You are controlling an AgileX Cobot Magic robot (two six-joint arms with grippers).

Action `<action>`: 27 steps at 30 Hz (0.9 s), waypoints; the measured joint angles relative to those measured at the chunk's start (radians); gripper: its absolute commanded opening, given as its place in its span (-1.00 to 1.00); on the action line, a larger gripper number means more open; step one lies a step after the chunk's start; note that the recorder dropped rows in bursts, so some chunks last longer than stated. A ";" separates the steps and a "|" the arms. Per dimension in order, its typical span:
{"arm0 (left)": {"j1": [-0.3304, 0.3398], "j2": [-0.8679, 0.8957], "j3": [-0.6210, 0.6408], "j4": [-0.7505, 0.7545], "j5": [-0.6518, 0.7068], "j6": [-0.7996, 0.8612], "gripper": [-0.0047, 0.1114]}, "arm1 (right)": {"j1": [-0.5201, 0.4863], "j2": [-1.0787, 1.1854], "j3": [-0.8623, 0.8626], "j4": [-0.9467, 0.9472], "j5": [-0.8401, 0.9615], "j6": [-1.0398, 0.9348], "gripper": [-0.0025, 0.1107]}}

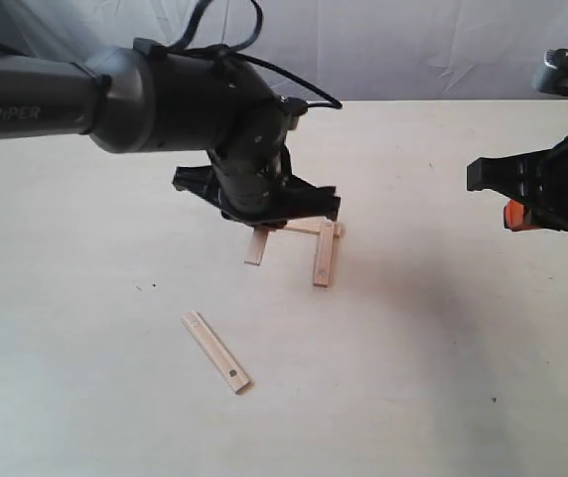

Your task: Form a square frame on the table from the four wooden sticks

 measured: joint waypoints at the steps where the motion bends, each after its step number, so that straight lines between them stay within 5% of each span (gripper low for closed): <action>1: 0.015 0.000 -0.002 0.003 -0.018 0.000 -0.92 | 0.000 0.000 0.000 0.000 0.000 0.000 -0.97; 22: 0.061 0.112 -0.002 0.044 -0.156 0.080 -0.92 | 0.000 0.000 0.000 0.029 -0.002 -0.012 -0.97; 27: 0.061 0.113 -0.002 0.044 -0.158 0.080 -0.70 | 0.000 0.000 0.000 0.029 -0.002 -0.014 -0.97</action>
